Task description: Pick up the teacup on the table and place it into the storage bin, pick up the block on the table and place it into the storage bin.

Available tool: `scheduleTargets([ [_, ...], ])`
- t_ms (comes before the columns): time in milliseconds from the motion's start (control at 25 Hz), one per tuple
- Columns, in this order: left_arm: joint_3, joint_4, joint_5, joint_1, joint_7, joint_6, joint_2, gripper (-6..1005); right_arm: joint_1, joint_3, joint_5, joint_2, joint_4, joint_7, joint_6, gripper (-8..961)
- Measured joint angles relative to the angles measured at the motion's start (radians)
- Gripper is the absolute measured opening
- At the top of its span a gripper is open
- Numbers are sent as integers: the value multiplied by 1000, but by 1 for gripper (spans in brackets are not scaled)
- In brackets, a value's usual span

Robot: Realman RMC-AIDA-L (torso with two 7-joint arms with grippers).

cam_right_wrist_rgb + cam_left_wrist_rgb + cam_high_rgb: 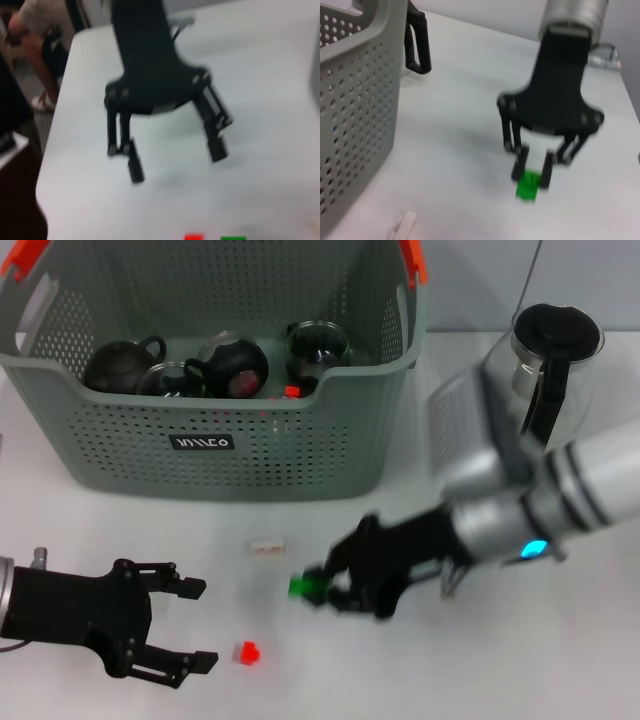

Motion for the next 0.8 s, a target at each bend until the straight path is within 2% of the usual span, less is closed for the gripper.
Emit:
scheduleTargets([
  [160,0,0,1,-3,1,-1,0,888,-14,231,-20,-2,-87,52,-161,233],
  [280,0,0,3,-5,1,-2,1,888,10,386,3,11,-163,105,-272,238],
  [360,0,0,1,-6,2,-2,1,888,33,443,34,11,-200,142,-283,242],
  [480,1,0,0,-9,11,-3,1,888,107,511,64,-4,-204,193,-263,247],
  [640,5,-1,0,-17,15,-4,0,887,241,535,34,-28,-123,221,-152,254],
  [720,4,-3,0,-20,15,-5,0,887,301,531,-5,-34,-66,234,-86,258],
  [800,3,-3,0,-22,16,-7,0,888,354,529,-70,-30,-23,251,-20,261],
])
